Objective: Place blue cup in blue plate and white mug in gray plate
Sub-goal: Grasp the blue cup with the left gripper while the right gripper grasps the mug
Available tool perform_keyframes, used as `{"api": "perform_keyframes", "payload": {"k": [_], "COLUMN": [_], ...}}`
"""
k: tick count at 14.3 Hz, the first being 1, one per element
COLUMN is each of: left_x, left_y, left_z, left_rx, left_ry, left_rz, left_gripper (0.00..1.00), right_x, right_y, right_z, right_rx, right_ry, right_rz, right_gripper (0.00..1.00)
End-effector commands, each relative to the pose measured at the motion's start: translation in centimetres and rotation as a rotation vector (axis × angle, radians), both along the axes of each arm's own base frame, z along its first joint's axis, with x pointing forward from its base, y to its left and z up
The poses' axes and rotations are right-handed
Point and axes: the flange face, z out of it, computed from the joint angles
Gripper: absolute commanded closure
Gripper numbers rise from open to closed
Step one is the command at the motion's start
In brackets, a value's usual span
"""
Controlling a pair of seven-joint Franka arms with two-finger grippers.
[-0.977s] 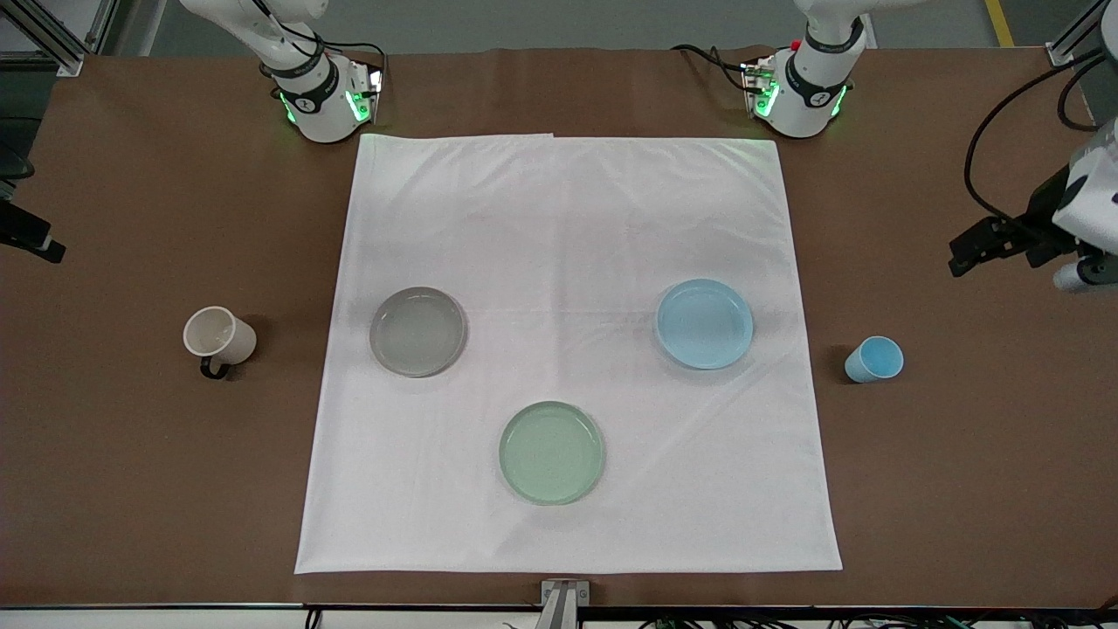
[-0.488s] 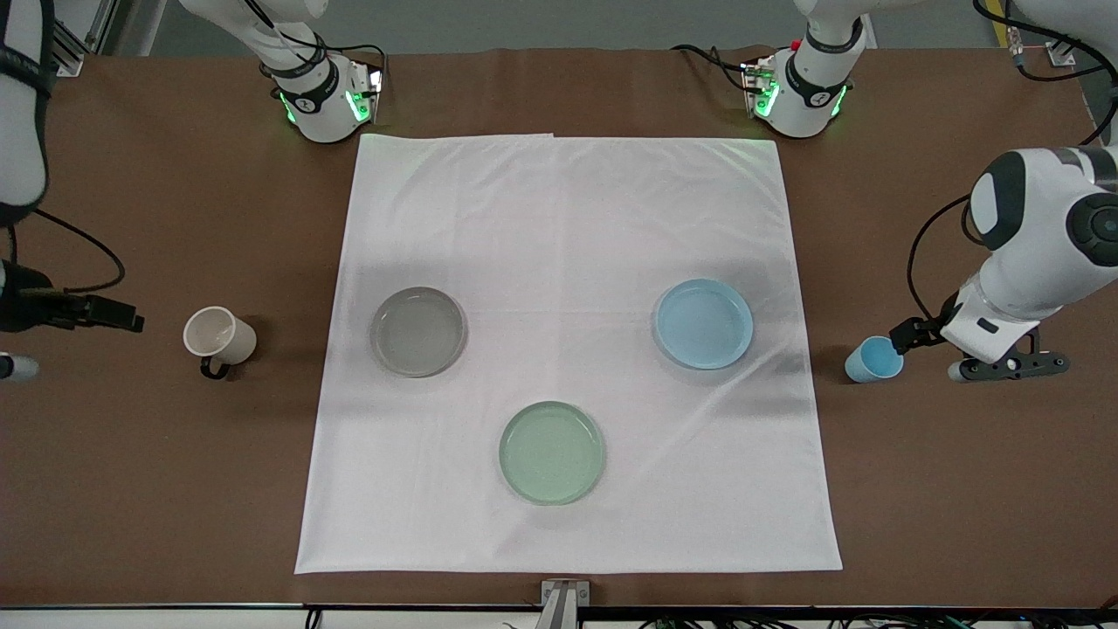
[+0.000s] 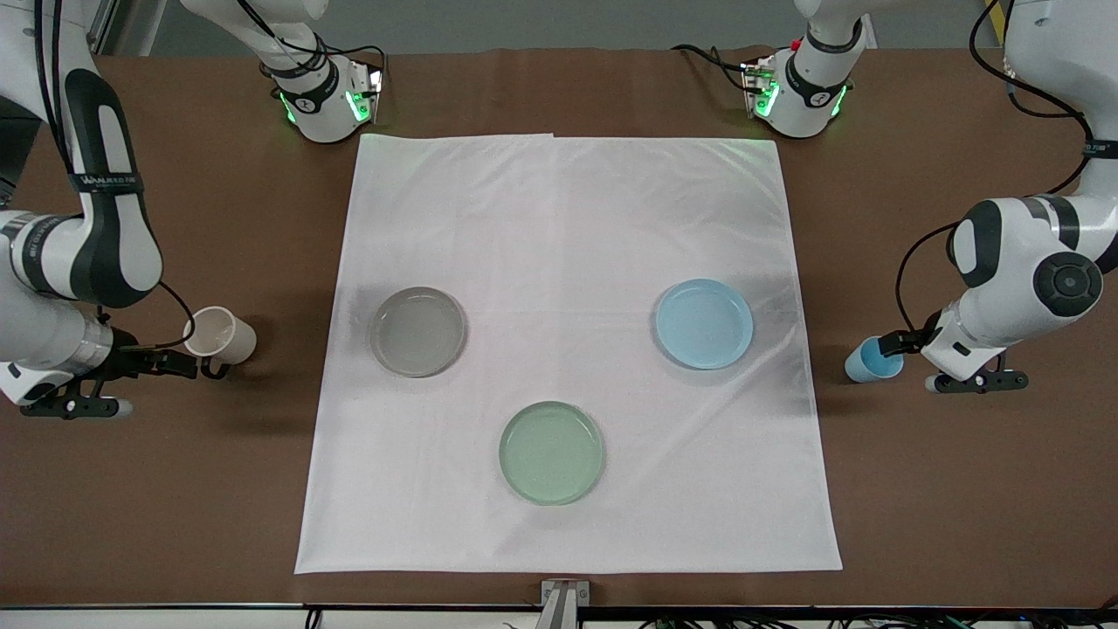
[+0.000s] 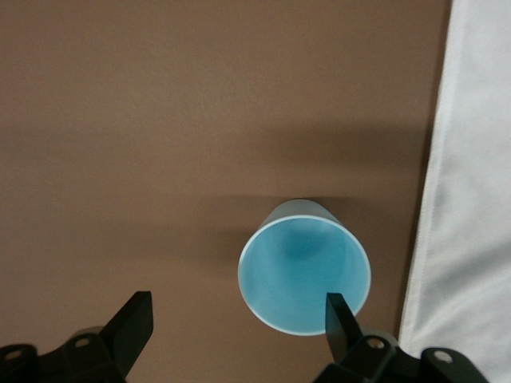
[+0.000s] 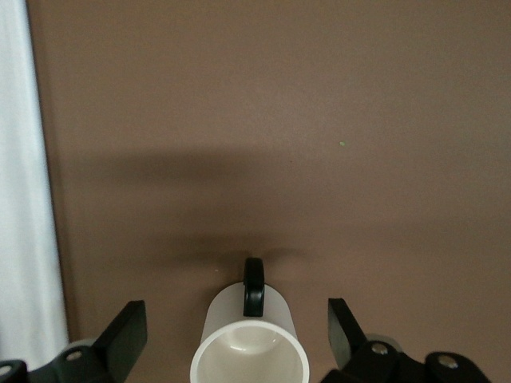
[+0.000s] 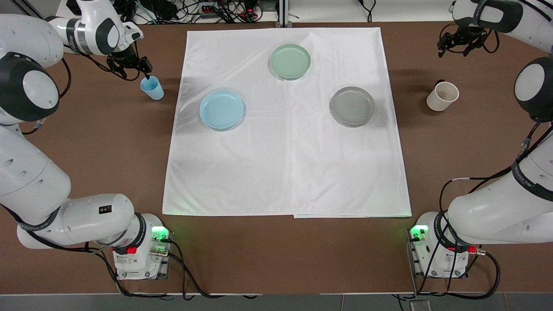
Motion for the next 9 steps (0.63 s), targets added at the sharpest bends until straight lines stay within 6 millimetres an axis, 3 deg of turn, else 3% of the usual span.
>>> {"api": "perform_keyframes", "payload": {"k": [1, 3, 4, 7, 9], "left_x": [0.1, 0.0, 0.1, 0.3, 0.4], "left_y": [-0.2, -0.3, -0.3, -1.0, -1.2], "left_z": [-2.4, -3.3, -3.8, -4.2, -3.2], "left_rx": [0.002, -0.002, -0.005, -0.007, -0.010], "left_ry": [0.015, 0.027, 0.027, 0.022, 0.014], "left_rz": [-0.026, -0.027, -0.026, -0.016, -0.012], "left_gripper": [0.20, 0.33, 0.46, 0.96, 1.00], "right_x": [-1.6, -1.9, -1.9, -2.0, -2.0], "right_y": [0.0, -0.7, -0.9, -1.1, -1.2], "right_z": [-3.3, -5.4, -6.2, -8.1, -8.9], "right_rx": [-0.003, 0.001, 0.003, 0.004, 0.005], "right_ry": [-0.004, 0.013, 0.020, 0.032, 0.043], "right_rz": [0.023, 0.011, 0.006, 0.001, 0.002], "right_gripper": [0.00, 0.00, 0.01, 0.08, 0.19]}}
